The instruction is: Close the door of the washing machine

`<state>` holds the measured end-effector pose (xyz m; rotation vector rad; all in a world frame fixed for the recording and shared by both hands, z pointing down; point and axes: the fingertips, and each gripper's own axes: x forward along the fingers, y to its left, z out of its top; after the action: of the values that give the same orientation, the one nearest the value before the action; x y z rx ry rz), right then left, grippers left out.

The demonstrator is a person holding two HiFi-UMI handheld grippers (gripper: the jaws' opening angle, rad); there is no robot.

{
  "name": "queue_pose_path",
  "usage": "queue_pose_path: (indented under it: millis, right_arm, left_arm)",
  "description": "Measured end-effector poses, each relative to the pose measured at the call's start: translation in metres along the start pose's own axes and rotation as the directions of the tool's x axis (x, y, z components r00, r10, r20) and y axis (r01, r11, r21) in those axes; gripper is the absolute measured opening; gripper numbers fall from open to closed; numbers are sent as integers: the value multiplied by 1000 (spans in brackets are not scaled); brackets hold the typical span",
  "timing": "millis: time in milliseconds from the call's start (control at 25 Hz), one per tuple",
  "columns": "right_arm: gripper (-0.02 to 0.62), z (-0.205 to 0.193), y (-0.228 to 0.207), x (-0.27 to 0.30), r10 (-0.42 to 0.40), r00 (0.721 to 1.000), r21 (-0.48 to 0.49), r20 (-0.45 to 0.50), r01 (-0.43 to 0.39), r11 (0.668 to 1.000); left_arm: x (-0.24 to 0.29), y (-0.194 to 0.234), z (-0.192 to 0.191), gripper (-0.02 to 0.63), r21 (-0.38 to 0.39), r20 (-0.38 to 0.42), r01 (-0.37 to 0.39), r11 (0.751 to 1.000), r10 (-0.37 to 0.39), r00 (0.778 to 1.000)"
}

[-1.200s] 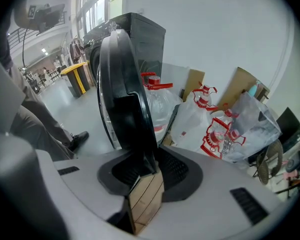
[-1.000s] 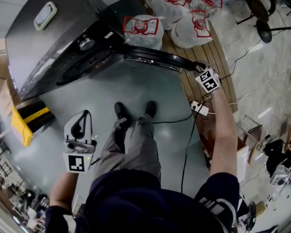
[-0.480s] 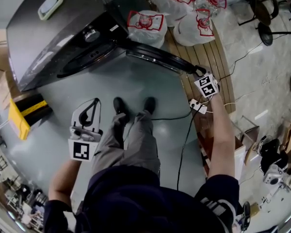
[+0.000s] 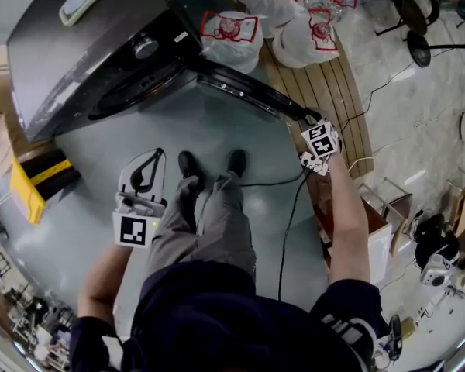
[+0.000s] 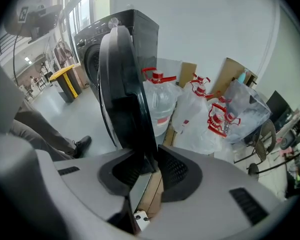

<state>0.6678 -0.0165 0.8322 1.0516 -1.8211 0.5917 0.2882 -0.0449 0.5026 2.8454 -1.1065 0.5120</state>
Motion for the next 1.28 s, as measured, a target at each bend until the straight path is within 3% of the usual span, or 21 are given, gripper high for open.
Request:
queue_pose_path:
  millis: [400,960,1280]
  right_arm:
    - [100,-12,37,-8,-14,1000,62,-19,15,998]
    - [98,-27,90,-15,-9,999,151,-34,14,988]
    - [98,-30,125,-16,-19,998,214,-54,30,976]
  left_arm:
    - [-17,1,-10,23,-13,-10,-19,1000,19,1000]
    - [-45,-8,-16,23,-23,-11,-106,994,106,994]
    - [-73,-5,-26,23,-22,3,-72,997,73,997]
